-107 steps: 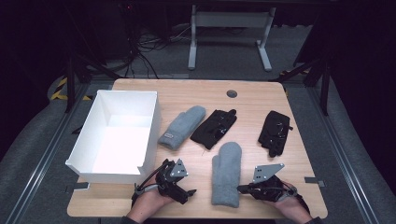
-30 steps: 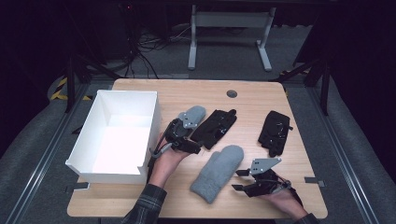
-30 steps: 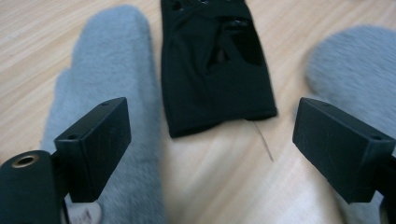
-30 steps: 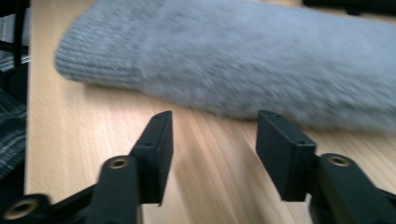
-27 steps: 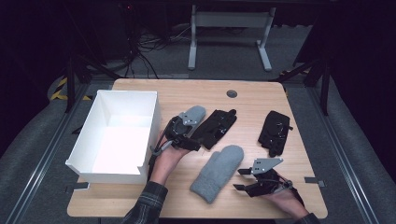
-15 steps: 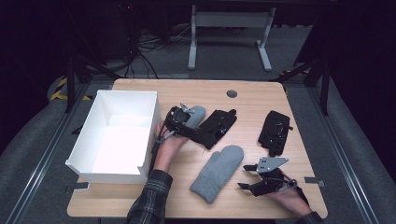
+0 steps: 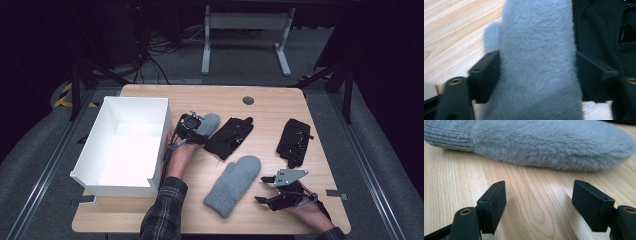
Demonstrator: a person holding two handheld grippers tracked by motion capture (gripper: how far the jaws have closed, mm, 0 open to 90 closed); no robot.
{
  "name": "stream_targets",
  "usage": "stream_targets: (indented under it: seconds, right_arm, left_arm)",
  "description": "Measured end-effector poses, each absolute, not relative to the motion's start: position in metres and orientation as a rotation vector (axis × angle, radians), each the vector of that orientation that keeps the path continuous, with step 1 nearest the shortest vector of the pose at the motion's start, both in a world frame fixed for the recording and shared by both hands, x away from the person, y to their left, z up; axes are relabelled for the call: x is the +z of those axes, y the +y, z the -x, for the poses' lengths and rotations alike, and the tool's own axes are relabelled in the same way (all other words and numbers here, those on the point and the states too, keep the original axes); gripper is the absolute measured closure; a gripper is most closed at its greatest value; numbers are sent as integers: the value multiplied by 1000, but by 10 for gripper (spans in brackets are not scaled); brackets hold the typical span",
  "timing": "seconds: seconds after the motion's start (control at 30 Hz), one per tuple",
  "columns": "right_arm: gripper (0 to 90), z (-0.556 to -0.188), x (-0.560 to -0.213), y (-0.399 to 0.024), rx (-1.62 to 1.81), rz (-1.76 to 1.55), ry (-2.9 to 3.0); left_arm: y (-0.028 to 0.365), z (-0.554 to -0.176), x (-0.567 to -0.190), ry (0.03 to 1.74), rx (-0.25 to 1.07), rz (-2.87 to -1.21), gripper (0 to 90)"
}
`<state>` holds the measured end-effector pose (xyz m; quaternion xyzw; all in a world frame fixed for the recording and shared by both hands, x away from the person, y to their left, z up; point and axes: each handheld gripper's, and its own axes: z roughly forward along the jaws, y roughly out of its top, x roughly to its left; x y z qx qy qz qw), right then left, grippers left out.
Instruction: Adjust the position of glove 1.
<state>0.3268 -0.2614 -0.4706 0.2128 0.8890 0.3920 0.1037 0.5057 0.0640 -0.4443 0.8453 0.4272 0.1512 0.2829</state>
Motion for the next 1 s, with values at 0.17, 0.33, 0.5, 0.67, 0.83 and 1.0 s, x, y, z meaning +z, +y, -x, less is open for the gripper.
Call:
stream_targets:
  seconds: [0.17, 0.33, 0.5, 0.67, 0.83, 1.0]
  right_arm:
    - [282, -327, -471, -261, 1154, -630, 2623]
    - [282, -326, -471, -261, 1154, -626, 2620]
    - [282, -327, -471, -261, 1151, -627, 2620]
    - [278, -327, -471, -261, 1149, -627, 2619]
    - [275, -327, -471, -261, 1146, -627, 2619]
    - [273, -326, -471, -261, 1145, -629, 2619]
  left_arm:
    - [63, -505, -446, 1164, 410, -2271, 510]
    - [64, -503, -441, 1197, 404, -2248, 746]
    - [65, -499, -433, 1222, 401, -2230, 778]
    - [65, -493, -421, 1234, 396, -2203, 781]
    - [64, -482, -409, 1226, 357, -2177, 781]
    - [64, -470, -398, 1200, 298, -2144, 782]
